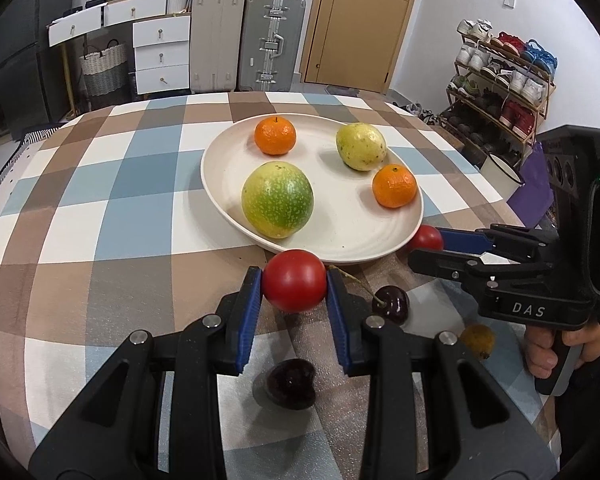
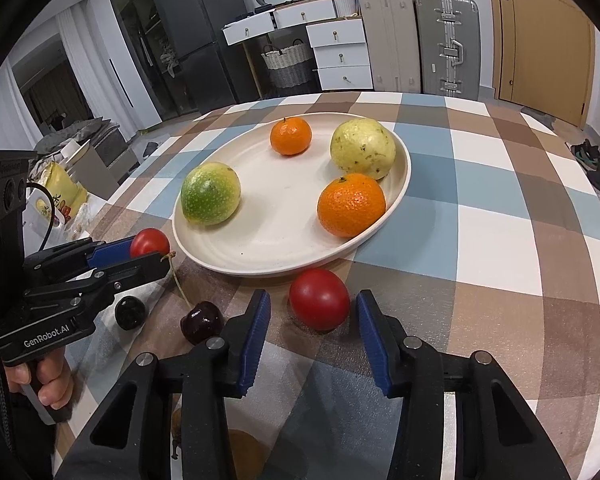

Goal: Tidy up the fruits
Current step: 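Grasp a red tomato with the left tool while the right tool grasps the other tomato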

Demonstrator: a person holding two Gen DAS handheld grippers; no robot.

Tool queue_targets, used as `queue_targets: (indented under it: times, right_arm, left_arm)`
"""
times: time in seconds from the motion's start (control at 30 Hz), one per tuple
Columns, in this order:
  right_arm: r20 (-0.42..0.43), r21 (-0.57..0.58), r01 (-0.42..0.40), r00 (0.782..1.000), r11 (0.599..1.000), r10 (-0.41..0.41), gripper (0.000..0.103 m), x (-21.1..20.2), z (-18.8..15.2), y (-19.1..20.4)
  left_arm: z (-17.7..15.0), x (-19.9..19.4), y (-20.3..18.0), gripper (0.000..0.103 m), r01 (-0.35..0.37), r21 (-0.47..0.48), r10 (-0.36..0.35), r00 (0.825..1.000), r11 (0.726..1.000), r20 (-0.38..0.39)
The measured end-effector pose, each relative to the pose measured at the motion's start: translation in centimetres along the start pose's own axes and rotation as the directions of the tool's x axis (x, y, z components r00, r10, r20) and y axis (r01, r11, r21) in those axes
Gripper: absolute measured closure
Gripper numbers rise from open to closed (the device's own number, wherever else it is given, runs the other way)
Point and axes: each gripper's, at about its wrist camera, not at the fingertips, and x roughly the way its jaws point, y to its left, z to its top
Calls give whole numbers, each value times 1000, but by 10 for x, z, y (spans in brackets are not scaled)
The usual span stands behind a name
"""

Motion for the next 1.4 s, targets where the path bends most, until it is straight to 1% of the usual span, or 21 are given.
queue_targets:
  times: [0.07,0.1,0.13,0.17,0.2,0.4,0.67,0.83,1.13,1.4]
  right_arm:
    - [0,5,9,1000,1000,-9,59,0,0,0]
    - [-1,4,15,1000,1000,-15,64,1,1,0]
    - [-1,2,22,1000,1000,-22,66,2,1,1]
    - [-1,-2,31,1000,1000,-31,71,2,1,1]
    - [-1,-1,36,999,999,-36,72,3,2,1]
    - [11,10,27,1000,1000,-28,73,1,2,-2]
    - [32,3,38,999,999,-38,73,-5,1,-3]
    - [60,5,37,997,999,-38,73,-13,3,-4]
    - [111,13,37,993,999,-38,73,-29,6,-6]
    - [163,13,21,986,1000,-23,73,-41,7,-6]
  left_arm:
    - [0,-1,0,74,-1,-1,1,1000,1000,5]
    - [1,-2,0,74,-1,-3,1,1000,1000,8]
    - [1,-3,1,74,0,-6,0,1000,1000,11]
    - [1,-3,1,74,1,-8,-1,1000,1000,13]
    - [1,-3,2,74,0,-9,0,1000,1000,15]
    - [2,-5,4,74,-7,-15,8,1000,1000,25]
    - [4,-11,5,74,-13,-19,13,999,1000,50]
    - [4,-14,7,74,-3,-28,4,998,1000,59]
    - [7,-28,10,74,5,-46,0,993,999,116]
    - [8,-35,9,74,-9,-46,16,989,999,147]
